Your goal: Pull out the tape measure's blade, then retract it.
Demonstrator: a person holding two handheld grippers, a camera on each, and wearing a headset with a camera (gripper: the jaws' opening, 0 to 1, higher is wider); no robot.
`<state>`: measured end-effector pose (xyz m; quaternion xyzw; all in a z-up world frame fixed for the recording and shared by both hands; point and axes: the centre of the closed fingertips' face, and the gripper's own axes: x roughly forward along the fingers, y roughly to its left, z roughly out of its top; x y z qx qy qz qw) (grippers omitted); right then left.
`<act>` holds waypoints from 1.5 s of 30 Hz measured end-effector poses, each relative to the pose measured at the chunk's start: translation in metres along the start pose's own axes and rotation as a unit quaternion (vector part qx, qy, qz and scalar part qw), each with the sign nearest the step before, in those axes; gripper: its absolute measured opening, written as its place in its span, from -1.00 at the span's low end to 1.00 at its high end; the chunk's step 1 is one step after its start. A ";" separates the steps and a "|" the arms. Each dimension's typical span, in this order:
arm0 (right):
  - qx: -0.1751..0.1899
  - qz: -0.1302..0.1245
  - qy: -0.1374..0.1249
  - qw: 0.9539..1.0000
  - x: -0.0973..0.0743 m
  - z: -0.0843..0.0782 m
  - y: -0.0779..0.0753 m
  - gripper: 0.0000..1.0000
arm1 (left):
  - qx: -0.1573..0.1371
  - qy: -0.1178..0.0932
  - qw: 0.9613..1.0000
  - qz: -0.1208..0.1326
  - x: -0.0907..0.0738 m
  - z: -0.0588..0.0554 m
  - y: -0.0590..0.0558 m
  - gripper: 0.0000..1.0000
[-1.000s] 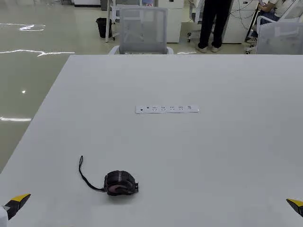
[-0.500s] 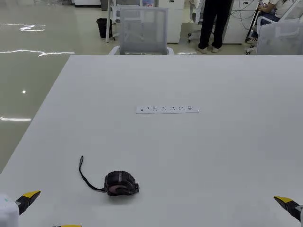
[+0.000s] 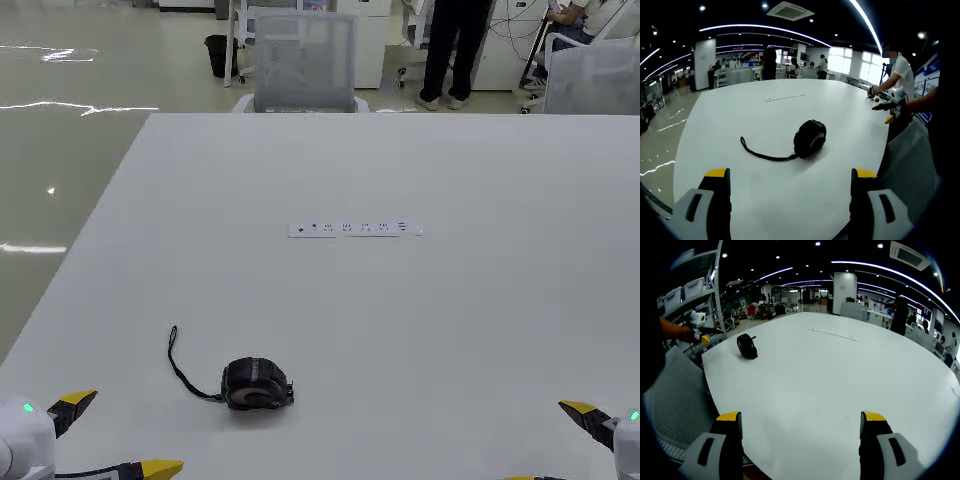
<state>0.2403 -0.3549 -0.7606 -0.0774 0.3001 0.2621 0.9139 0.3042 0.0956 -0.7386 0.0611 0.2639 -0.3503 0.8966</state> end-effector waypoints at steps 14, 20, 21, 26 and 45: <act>-0.022 0.020 -0.004 1.000 0.019 0.012 0.007 1.00 | 0.011 -0.002 1.000 -0.006 0.007 0.008 0.001 0.98; -0.033 0.027 -0.001 0.999 0.027 0.016 0.010 1.00 | 0.020 0.002 1.000 -0.014 0.013 0.010 -0.002 0.98; -0.033 0.029 -0.001 0.999 0.029 0.017 0.011 1.00 | 0.026 0.006 0.999 -0.018 0.014 0.010 -0.003 0.98; -0.048 0.043 -0.009 0.998 0.037 0.024 0.017 0.98 | 0.038 0.006 0.999 -0.024 0.019 0.016 -0.003 0.96; -0.062 0.073 -0.006 0.995 0.057 0.032 0.026 0.95 | 0.070 0.014 0.996 -0.045 0.032 0.024 -0.006 0.91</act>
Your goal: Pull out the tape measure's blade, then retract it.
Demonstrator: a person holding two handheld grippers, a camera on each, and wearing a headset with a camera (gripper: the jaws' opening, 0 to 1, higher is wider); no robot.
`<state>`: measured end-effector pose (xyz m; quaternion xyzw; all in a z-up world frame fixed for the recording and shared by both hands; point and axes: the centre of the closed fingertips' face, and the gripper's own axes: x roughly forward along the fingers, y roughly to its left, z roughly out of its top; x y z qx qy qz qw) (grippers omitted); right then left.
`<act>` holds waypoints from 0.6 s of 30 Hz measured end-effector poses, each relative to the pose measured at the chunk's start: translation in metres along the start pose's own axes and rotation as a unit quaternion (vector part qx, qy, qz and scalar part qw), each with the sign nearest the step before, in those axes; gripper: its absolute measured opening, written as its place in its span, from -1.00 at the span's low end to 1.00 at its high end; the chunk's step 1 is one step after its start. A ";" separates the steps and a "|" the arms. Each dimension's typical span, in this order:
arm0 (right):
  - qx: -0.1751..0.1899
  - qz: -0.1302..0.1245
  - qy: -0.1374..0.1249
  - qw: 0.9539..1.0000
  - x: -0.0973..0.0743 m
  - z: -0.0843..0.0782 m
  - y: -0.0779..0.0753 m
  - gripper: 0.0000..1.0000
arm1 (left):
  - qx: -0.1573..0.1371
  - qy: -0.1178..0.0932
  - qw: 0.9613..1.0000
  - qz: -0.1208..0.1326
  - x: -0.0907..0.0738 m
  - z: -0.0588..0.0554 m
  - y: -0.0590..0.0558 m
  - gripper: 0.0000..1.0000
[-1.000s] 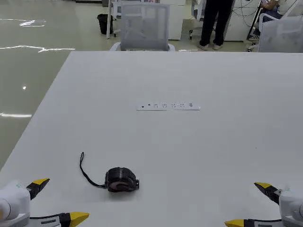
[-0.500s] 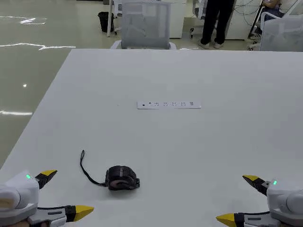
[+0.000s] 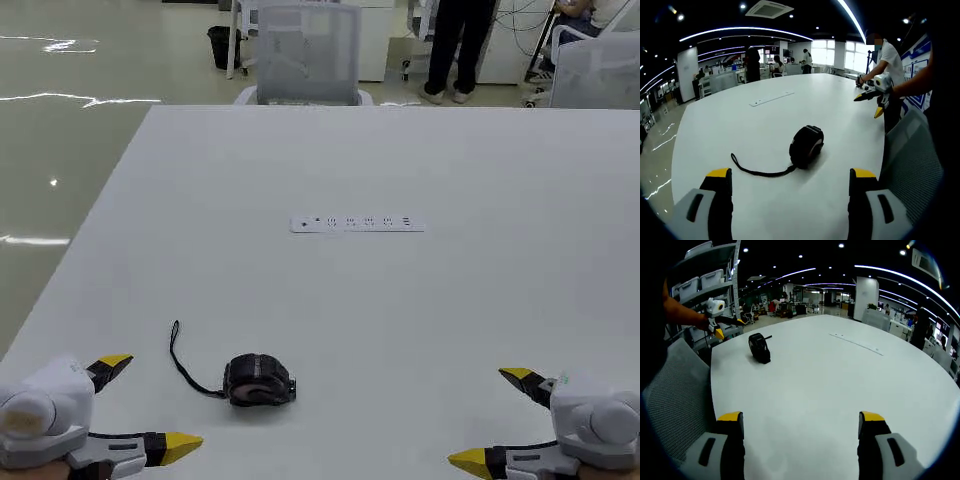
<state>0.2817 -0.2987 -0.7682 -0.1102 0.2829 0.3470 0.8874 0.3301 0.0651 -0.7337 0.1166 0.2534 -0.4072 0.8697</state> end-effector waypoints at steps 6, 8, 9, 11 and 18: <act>-0.001 0.009 -0.005 1.000 0.008 0.004 0.003 0.91 | 0.007 0.001 1.000 -0.007 0.006 0.002 0.000 0.94; 0.001 0.008 -0.007 1.000 0.009 0.005 0.003 0.93 | 0.010 0.000 1.000 -0.007 0.008 0.003 0.000 0.98; 0.002 0.008 -0.008 1.000 0.011 0.007 0.003 0.95 | 0.012 0.006 1.000 -0.011 0.010 0.001 0.000 0.98; 0.008 0.010 -0.003 1.000 0.014 0.007 0.002 0.98 | 0.019 0.008 1.000 -0.016 0.013 0.002 -0.001 0.98; -0.001 0.022 -0.004 1.000 0.021 0.011 0.005 1.00 | 0.026 0.007 0.999 -0.025 0.019 0.007 0.001 0.98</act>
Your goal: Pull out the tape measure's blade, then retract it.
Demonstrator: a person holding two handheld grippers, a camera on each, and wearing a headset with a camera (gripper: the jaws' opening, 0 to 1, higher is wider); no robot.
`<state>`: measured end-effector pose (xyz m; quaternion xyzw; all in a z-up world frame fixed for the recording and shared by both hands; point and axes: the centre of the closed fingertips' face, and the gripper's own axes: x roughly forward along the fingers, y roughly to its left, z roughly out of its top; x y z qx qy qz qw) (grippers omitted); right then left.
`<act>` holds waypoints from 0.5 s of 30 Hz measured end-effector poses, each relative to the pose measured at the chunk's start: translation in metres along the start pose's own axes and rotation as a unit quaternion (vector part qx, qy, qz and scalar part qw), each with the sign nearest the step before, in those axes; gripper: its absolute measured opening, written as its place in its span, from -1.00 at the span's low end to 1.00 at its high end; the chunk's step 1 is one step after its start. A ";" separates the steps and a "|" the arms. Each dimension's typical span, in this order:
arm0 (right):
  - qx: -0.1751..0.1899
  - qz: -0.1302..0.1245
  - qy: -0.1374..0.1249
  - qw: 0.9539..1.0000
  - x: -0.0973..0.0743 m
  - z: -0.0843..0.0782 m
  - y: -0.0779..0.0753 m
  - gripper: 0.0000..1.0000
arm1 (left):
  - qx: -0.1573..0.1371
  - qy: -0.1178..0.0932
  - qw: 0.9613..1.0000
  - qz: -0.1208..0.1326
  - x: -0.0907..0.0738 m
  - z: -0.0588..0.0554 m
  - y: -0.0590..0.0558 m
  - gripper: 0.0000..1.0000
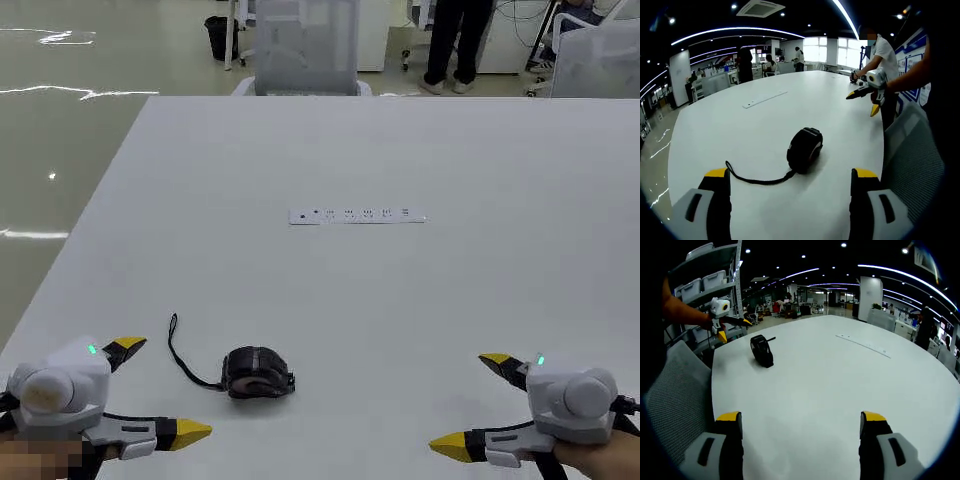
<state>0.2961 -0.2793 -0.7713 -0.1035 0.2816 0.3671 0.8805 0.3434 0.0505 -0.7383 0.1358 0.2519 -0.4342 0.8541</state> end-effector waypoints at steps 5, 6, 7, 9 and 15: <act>0.000 0.014 -0.005 1.000 0.007 0.006 0.004 1.00 | 0.009 0.002 1.000 -0.009 0.004 0.003 0.001 0.98; -0.007 0.017 -0.004 1.000 0.009 0.007 0.005 1.00 | 0.011 0.002 1.000 -0.012 0.004 0.006 0.001 0.98; -0.009 0.020 -0.003 1.000 0.010 0.008 0.006 1.00 | 0.015 0.001 1.000 -0.015 0.004 0.007 0.000 0.98; -0.015 0.024 -0.001 1.000 0.014 0.009 0.008 1.00 | 0.025 0.003 0.999 -0.021 0.006 0.011 0.000 0.98; -0.028 0.037 -0.011 0.999 0.024 0.021 0.014 1.00 | 0.051 0.017 0.998 -0.034 0.014 0.009 0.004 0.98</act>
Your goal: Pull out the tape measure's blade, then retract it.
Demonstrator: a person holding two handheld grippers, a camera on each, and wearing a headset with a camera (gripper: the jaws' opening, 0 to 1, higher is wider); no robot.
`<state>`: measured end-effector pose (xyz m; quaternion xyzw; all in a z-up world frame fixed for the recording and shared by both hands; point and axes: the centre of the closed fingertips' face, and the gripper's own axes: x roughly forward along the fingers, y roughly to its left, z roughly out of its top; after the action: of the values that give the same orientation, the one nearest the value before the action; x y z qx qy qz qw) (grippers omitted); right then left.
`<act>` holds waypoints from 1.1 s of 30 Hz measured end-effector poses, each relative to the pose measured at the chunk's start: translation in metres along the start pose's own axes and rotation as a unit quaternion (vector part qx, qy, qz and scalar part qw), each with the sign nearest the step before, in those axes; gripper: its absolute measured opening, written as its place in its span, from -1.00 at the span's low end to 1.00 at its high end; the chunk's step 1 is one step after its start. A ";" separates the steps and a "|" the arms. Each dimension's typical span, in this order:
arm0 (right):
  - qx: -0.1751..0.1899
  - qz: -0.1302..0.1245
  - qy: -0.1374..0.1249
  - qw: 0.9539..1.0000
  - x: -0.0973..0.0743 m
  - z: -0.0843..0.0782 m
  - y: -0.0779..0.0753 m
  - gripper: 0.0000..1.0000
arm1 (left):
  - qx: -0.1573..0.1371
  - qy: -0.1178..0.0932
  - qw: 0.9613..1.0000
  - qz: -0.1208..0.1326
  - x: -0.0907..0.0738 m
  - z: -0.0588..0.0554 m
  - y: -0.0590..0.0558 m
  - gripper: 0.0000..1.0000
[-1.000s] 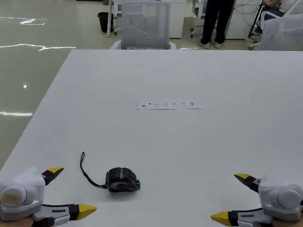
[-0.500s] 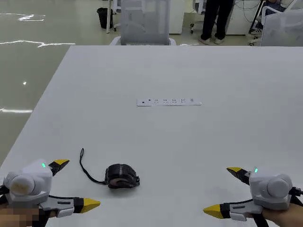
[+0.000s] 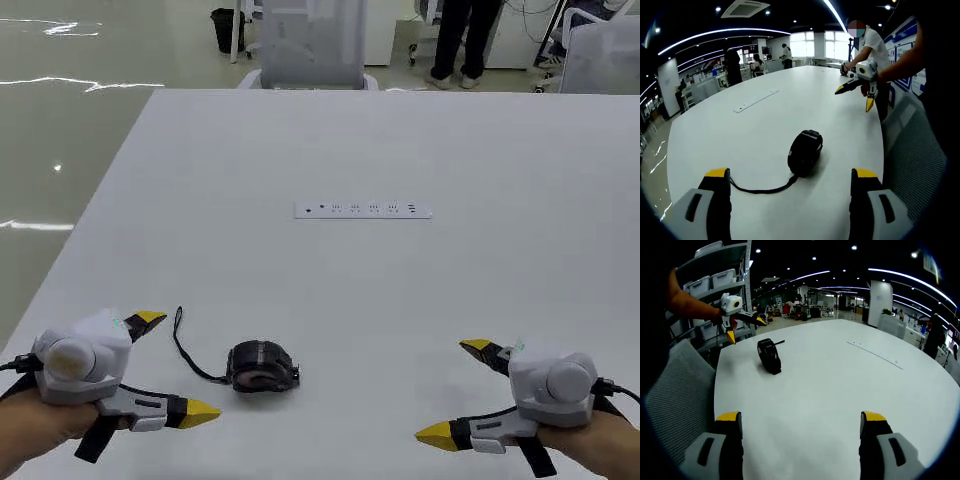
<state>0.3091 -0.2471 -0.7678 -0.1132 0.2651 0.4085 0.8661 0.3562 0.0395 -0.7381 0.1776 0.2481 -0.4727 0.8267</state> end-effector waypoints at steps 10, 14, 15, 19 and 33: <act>-0.019 0.019 -0.002 1.000 0.017 0.012 0.005 1.00 | 0.008 0.006 1.000 -0.013 0.007 0.000 0.002 0.97; -0.026 0.028 0.000 0.999 0.024 0.016 0.006 1.00 | 0.023 0.022 0.999 -0.027 0.012 -0.004 0.001 0.91; -0.027 0.029 0.000 0.999 0.025 0.017 0.006 1.00 | 0.024 0.023 0.999 -0.029 0.013 -0.004 0.002 0.89; -0.030 0.034 0.000 0.999 0.030 0.020 0.008 1.00 | 0.022 0.021 0.999 -0.033 0.017 0.001 0.005 0.91; -0.042 0.056 0.005 0.998 0.049 0.022 0.015 1.00 | 0.055 0.042 0.995 -0.066 0.034 0.008 0.000 0.95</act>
<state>0.3315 -0.1969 -0.7760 -0.1366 0.2584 0.4661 0.8351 0.3728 0.0117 -0.7516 0.2255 0.2675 -0.5315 0.7714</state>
